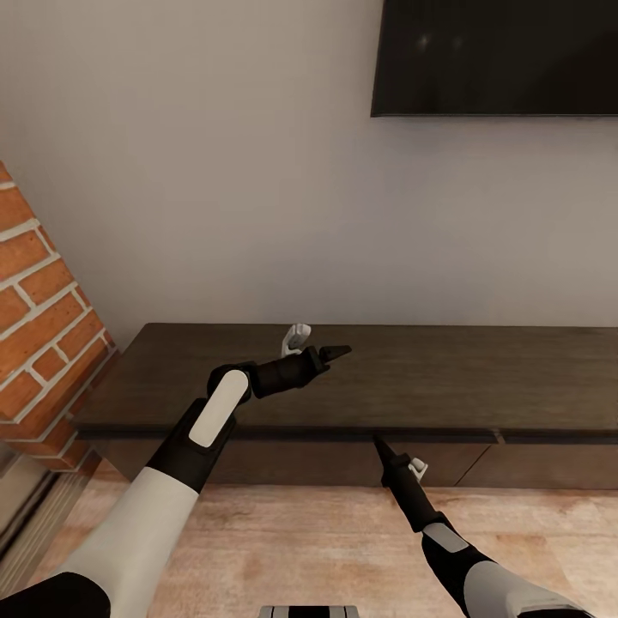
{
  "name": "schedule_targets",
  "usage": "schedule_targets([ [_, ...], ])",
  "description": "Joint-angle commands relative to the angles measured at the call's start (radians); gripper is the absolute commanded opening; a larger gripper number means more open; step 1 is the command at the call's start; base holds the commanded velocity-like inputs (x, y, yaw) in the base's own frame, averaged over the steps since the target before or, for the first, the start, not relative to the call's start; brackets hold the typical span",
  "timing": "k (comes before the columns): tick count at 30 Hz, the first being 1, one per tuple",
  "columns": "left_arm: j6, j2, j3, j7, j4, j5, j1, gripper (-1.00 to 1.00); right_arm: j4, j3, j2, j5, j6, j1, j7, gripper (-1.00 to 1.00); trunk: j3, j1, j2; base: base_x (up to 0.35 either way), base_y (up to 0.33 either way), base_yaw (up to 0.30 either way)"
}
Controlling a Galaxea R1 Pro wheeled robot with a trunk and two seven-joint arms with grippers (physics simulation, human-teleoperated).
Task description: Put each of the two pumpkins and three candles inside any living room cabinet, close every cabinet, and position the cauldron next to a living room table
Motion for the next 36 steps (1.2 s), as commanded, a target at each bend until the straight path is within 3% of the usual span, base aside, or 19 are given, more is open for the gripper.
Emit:
schedule_targets([
  [1,0.003,0.0,0.001,-0.004,0.001,-0.003,-0.001,1.0,-0.004,0.008,0.0,-0.014,0.008,-0.001,0.01,-1.0,-0.001,0.0,0.0,0.0,0.0,0.0],
  [8,0.003,0.0,0.001,-0.004,0.001,-0.003,-0.001,1.0,-0.004,0.009,0.0,-0.012,-0.006,-0.001,0.011,-1.0,-0.001,0.0,0.0,-0.035,0.0,0.0],
  [27,0.002,0.0,0.0,-0.004,0.02,-0.003,-0.001,1.0,-0.004,0.01,0.0,-0.012,-0.007,-0.001,0.01,-1.0,-0.001,0.0,0.0,-0.268,0.0,0.0],
  [36,0.002,0.0,-0.001,-0.004,0.021,-0.003,-0.001,1.0,-0.004,0.012,0.001,-0.011,-0.009,-0.001,0.01,-1.0,-0.001,0.0,0.0,-0.117,0.0,0.0],
])
